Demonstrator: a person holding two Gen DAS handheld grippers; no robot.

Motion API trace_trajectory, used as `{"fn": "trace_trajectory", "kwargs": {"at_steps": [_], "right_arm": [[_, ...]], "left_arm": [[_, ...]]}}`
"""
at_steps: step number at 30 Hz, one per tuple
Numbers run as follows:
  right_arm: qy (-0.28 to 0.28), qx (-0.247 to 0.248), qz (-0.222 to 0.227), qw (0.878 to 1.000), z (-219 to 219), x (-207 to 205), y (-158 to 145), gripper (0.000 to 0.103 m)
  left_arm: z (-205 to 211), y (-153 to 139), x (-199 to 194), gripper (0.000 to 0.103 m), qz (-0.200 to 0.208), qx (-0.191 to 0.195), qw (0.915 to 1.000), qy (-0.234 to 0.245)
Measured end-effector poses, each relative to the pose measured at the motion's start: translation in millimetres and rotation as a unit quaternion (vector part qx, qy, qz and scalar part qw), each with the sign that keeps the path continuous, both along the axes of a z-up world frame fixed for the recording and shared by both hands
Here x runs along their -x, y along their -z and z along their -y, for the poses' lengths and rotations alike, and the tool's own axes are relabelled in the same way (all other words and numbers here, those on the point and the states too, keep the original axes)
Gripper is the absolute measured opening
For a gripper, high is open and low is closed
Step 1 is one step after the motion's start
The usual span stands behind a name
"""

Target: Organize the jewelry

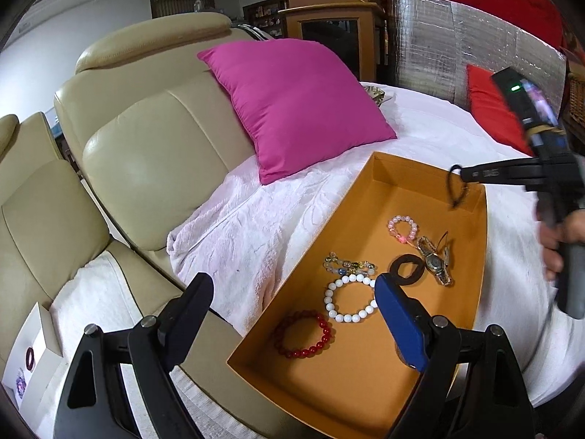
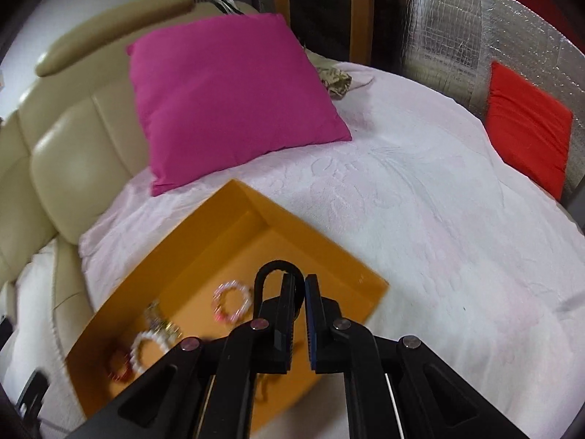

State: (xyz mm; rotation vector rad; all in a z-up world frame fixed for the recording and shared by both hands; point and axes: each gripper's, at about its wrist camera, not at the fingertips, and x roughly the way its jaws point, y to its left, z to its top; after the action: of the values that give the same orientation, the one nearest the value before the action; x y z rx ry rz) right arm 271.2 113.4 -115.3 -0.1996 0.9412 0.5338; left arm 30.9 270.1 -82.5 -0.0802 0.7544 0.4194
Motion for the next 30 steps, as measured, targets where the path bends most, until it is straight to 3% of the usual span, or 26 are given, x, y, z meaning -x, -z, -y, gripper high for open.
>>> {"fn": "trace_trajectory", "kwargs": {"at_steps": [5,8,19,30], "right_arm": [[0.009,0.026,-0.02,0.999,-6.3,-11.6,18.7,0.007],[0.005,0.014,-0.024,1.0,1.9,-3.6,13.8,0.007],[-0.076,-0.034,0.023,0.996,43.4,107.8,-59.4,0.007],[-0.104,-0.047,0.05,0.992,91.8,195.9,-109.0,0.009]], "left_arm": [[-0.5,-0.4,-2.7,0.09,-0.001,0.001,1.0,0.0],[2.1,-2.4,-2.3,0.09,0.001,0.0,1.0,0.003],[26.0,-30.5,14.4,0.09,0.027,-0.012,0.9996,0.0],[59.6,-58.9,42.7,0.09,0.047,-0.038,0.9982,0.003]]}}
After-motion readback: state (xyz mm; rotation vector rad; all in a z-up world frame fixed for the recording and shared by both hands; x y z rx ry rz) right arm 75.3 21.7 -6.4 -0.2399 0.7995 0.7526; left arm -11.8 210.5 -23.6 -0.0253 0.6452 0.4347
